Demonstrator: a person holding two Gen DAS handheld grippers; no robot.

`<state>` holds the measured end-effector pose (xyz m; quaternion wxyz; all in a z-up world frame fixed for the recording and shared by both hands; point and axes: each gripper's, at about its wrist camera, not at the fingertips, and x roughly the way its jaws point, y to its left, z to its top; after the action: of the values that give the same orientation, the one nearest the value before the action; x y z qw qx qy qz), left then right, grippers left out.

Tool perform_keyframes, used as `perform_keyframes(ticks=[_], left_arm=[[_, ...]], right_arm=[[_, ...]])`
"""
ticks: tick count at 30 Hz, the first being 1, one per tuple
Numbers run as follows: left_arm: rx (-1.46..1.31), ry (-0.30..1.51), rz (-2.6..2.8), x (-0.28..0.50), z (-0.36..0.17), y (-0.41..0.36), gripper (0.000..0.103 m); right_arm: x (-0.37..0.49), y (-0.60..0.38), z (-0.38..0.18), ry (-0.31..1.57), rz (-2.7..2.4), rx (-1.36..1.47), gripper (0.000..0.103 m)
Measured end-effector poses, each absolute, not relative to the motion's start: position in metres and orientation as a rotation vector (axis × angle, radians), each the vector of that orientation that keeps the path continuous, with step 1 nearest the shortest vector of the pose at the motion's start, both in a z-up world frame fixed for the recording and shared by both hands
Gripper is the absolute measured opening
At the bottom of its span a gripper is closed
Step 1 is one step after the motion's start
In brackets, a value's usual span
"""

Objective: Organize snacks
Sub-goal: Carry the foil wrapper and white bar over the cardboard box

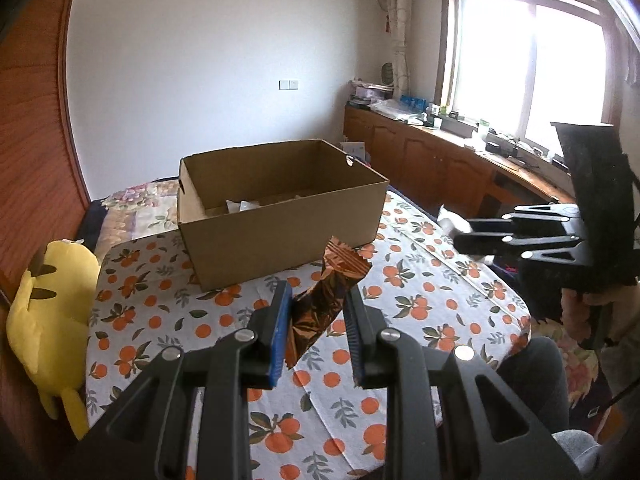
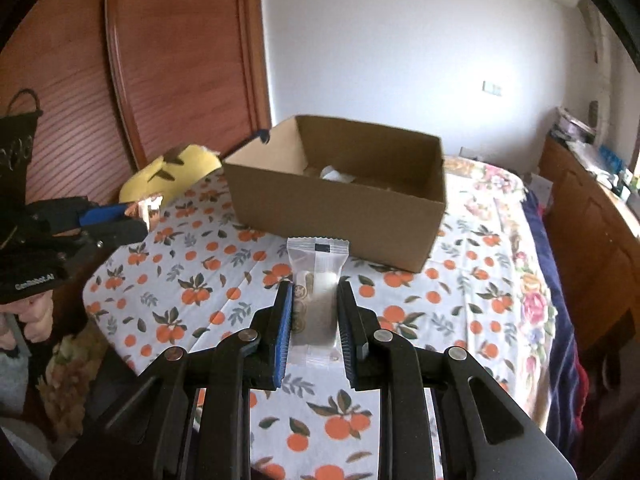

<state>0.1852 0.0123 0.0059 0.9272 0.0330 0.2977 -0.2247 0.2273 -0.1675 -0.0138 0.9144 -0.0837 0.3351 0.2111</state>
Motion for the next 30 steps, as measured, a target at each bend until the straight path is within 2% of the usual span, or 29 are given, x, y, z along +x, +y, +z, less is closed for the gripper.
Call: perform_keyframes(ticks=[21, 30], left_arm=[[0.058, 0.605, -0.488, 0.201, 0.030, -0.014, 0.024], [0.042, 0.617, -0.498, 0.220, 0.020, -0.019, 0.024]], right_arm=[[0.216, -0.195, 0.017, 0.645, 0.462, -0.127, 0.020], [0.222, -0.207, 0.027, 0.586, 0.448, -0.094, 0.020]])
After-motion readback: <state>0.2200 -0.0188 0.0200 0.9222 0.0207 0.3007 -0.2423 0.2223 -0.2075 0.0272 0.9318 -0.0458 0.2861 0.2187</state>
